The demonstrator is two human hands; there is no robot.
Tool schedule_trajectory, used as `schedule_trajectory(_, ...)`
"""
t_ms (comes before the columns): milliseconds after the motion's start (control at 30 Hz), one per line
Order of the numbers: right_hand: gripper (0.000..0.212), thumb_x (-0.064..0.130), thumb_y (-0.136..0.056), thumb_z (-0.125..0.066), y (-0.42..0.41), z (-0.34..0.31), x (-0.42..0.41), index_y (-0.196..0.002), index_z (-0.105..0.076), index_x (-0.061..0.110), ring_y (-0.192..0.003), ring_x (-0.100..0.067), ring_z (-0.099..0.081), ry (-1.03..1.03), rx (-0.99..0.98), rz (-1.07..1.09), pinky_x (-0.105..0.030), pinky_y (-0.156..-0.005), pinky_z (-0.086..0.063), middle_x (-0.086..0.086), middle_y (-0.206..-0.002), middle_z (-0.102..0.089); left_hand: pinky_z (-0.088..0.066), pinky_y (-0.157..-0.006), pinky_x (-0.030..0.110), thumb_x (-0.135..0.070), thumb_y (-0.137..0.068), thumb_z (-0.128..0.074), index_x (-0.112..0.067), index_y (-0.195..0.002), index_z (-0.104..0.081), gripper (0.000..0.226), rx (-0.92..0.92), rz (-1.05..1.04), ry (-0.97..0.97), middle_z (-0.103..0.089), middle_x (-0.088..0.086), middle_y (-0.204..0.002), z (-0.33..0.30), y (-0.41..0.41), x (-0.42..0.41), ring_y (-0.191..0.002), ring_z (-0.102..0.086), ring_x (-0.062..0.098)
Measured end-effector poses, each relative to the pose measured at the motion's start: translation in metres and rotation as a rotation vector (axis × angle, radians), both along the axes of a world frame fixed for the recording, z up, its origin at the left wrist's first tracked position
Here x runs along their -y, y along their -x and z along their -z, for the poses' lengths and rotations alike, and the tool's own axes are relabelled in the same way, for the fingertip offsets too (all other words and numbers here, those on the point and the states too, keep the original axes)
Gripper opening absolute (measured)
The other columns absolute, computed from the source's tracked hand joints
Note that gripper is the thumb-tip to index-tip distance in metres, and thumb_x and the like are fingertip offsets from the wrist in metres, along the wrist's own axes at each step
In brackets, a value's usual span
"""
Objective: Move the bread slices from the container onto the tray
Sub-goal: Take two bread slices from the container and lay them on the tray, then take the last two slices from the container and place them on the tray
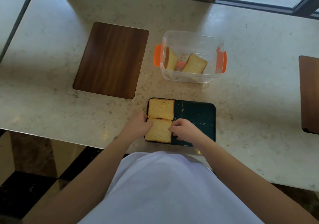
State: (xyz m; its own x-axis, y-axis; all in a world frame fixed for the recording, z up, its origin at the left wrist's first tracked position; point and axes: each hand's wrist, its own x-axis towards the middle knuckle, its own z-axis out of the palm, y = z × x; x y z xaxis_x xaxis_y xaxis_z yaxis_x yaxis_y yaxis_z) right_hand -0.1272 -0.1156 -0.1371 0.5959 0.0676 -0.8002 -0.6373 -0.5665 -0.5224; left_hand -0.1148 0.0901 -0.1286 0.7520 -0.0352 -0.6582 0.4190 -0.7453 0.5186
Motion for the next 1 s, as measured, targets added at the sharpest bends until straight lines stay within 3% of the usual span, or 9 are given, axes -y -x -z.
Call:
schedule_trajectory(133,0.002,0.032,-0.093,-0.063,-0.043,-0.034,0.016,-0.094,-0.061,0.031,-0.091,-0.013,-0.069,-0.044,0.111,-0.040,-0.032,-0.081,-0.059,0.003,-0.097,-0.072,-0.048,-0.074,0.033,-0.040,-0.094,-0.055,-0.020,-0.117,-0.055,0.031,0.044,0.057,0.098,-0.061,-0.003,-0.104,-0.053,-0.050,0.020,-0.093,-0.060,0.015)
schedule_trajectory(267,0.004,0.024,-0.096,-0.061,-0.104,-0.086,0.035,-0.094,-0.063,0.025,-0.090,-0.016,-0.071,-0.192,0.246,0.155,-0.031,-0.078,-0.062,-0.002,-0.098,-0.072,-0.061,-0.082,0.038,-0.032,-0.098,-0.056,-0.008,-0.114,-0.059,0.029,-0.033,-0.240,0.464,-0.070,0.012,-0.109,-0.115,-0.116,0.051,-0.093,-0.071,0.024)
schedule_trajectory(433,0.010,0.017,-0.095,-0.061,-0.182,-0.106,0.051,-0.103,-0.062,0.011,-0.098,-0.023,-0.069,-0.202,0.311,0.349,-0.032,-0.078,-0.063,-0.009,-0.105,-0.066,-0.049,-0.102,0.045,-0.028,-0.093,-0.059,-0.012,-0.122,-0.052,0.034,0.001,-0.561,0.659,-0.050,0.017,-0.137,-0.142,-0.180,0.093,-0.122,-0.053,0.035)
schedule_trajectory(500,0.026,0.015,-0.093,-0.062,-0.207,-0.098,0.053,-0.118,-0.060,0.008,-0.114,-0.026,-0.062,-0.193,0.258,0.496,-0.039,-0.089,-0.059,-0.008,-0.116,-0.059,-0.042,-0.105,0.046,-0.027,-0.098,-0.052,-0.016,-0.132,-0.049,0.036,0.001,-0.642,0.649,-0.046,0.014,-0.141,-0.140,-0.195,0.116,-0.128,-0.043,0.035)
schedule_trajectory(567,0.048,0.016,-0.090,-0.062,-0.222,-0.092,0.053,-0.136,-0.050,0.010,-0.127,-0.029,-0.049,-0.232,0.160,0.614,-0.049,-0.102,-0.050,-0.011,-0.137,-0.048,-0.044,-0.083,0.039,-0.026,-0.100,-0.044,-0.015,-0.136,-0.047,0.037,-0.019,-0.678,0.641,-0.051,0.004,-0.106,-0.136,-0.203,0.136,-0.102,-0.049,0.026)
schedule_trajectory(633,0.061,0.019,-0.090,-0.060,-0.230,-0.088,0.053,-0.146,-0.039,0.011,-0.132,-0.034,-0.039,-0.242,0.077,0.660,-0.056,-0.108,-0.040,-0.012,-0.154,-0.035,-0.037,-0.064,0.033,-0.026,-0.101,-0.037,-0.013,-0.122,-0.049,0.027,-0.076,-0.687,0.619,-0.044,0.001,-0.088,-0.130,-0.211,0.151,-0.077,-0.043,0.016)
schedule_trajectory(767,0.068,0.020,-0.092,-0.054,-0.242,-0.074,0.049,-0.153,-0.024,0.010,-0.144,-0.047,-0.021,-0.151,-0.038,0.625,-0.063,-0.109,-0.028,-0.015,-0.163,-0.022,-0.037,-0.056,0.031,-0.026,-0.099,-0.035,-0.010,-0.106,-0.048,0.022,-0.061,-0.692,0.434,-0.048,0.000,-0.081,-0.110,-0.226,0.165,-0.066,-0.044,0.014)
schedule_trajectory(900,0.061,0.016,-0.090,-0.057,-0.245,-0.064,0.044,-0.146,-0.034,0.007,-0.136,-0.040,-0.037,-0.089,-0.060,0.626,-0.050,-0.090,-0.039,-0.017,-0.150,-0.041,-0.053,-0.083,0.038,-0.030,-0.086,-0.048,-0.005,-0.125,-0.058,0.047,-0.009,-0.671,0.234,-0.068,0.009,-0.111,-0.090,-0.235,0.167,-0.098,-0.065,0.025)
schedule_trajectory(1000,0.061,0.022,-0.090,-0.056,-0.253,-0.055,0.043,-0.146,-0.035,0.009,-0.130,-0.033,-0.045,-0.050,-0.072,0.640,-0.037,-0.075,-0.039,-0.012,-0.144,-0.044,-0.048,-0.101,0.048,-0.034,-0.081,-0.052,-0.004,-0.136,-0.050,0.063,-0.009,-0.623,0.156,-0.060,0.014,-0.134,-0.076,-0.238,0.171,-0.121,-0.056,0.034)
